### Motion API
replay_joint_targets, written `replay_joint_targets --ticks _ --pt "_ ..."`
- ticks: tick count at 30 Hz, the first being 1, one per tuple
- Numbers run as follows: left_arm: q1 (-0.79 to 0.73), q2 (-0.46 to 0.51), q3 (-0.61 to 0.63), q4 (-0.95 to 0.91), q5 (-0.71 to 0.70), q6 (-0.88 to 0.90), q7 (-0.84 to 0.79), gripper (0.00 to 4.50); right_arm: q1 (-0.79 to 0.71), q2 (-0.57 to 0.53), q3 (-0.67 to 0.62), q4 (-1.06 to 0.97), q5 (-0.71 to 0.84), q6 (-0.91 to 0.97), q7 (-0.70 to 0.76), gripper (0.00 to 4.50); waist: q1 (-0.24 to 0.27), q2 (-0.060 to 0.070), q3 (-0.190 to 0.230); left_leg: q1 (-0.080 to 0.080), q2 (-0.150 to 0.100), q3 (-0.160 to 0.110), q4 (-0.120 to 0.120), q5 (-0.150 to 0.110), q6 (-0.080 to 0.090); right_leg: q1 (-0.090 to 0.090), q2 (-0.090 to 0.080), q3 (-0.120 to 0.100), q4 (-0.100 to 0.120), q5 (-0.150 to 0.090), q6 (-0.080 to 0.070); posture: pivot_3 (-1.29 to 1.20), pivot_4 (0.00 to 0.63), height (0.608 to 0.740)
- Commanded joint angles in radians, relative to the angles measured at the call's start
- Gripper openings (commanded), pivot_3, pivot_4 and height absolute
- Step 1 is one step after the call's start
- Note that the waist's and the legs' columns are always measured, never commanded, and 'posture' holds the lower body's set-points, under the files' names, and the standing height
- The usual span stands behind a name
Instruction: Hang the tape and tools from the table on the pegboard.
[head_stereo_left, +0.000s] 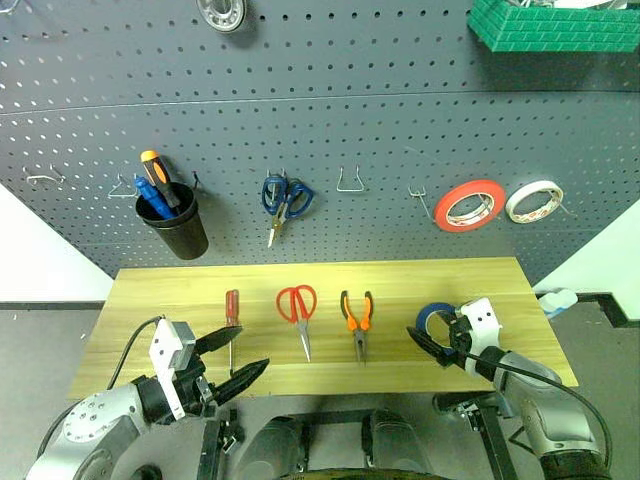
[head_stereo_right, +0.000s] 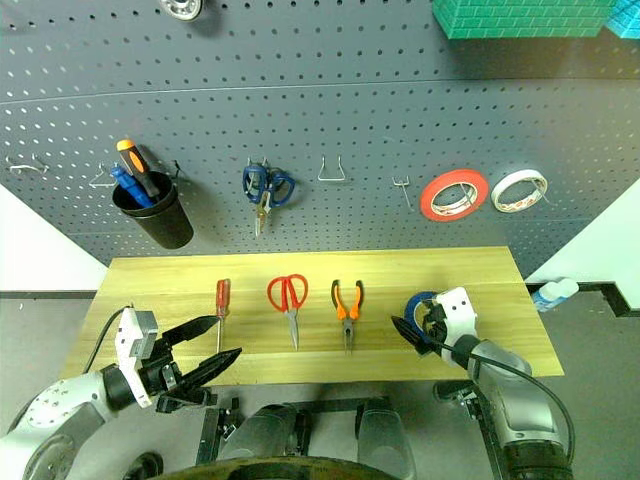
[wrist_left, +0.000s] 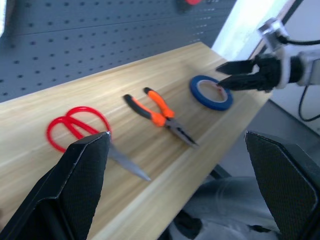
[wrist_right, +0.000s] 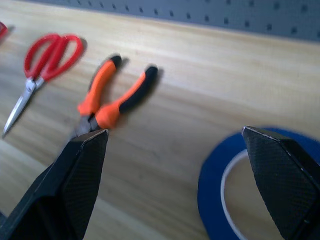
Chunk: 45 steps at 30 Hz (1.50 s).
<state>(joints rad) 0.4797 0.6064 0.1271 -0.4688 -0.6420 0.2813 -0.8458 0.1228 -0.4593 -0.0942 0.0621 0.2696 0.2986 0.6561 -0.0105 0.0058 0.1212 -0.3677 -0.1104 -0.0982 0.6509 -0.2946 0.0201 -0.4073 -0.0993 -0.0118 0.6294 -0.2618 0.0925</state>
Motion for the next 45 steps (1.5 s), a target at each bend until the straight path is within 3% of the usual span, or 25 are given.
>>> replay_joint_targets --ticks 1,19,45 --pt "0.039 0.003 0.012 -0.075 -0.001 -0.002 -0.005 4.48 0.026 -0.011 -0.009 -0.068 0.011 0.020 0.000 4.50 0.000 -0.001 0.006 0.000 0.000 0.000 0.000 0.000 0.000 0.000 0.000 0.000 0.000 0.000 0.000 -0.08 0.139 0.736" --pt "0.209 0.021 0.116 -0.231 -0.021 -0.002 -0.021 4.48 0.039 -0.043 0.001 -0.237 -0.019 0.235 -0.079 4.50 -0.002 -0.007 0.087 -0.007 0.002 0.002 -0.001 -0.001 0.001 -0.004 -0.001 0.000 -0.008 0.000 -0.002 -0.09 0.237 0.736" --pt "0.246 0.024 0.160 -0.279 -0.030 0.021 -0.025 4.48 -0.124 -0.066 0.117 0.042 -0.177 0.213 -0.122 4.50 -0.001 -0.009 0.106 -0.008 0.002 0.005 -0.002 -0.003 0.005 -0.004 -0.001 0.000 -0.013 0.000 -0.002 -0.05 0.228 0.736"
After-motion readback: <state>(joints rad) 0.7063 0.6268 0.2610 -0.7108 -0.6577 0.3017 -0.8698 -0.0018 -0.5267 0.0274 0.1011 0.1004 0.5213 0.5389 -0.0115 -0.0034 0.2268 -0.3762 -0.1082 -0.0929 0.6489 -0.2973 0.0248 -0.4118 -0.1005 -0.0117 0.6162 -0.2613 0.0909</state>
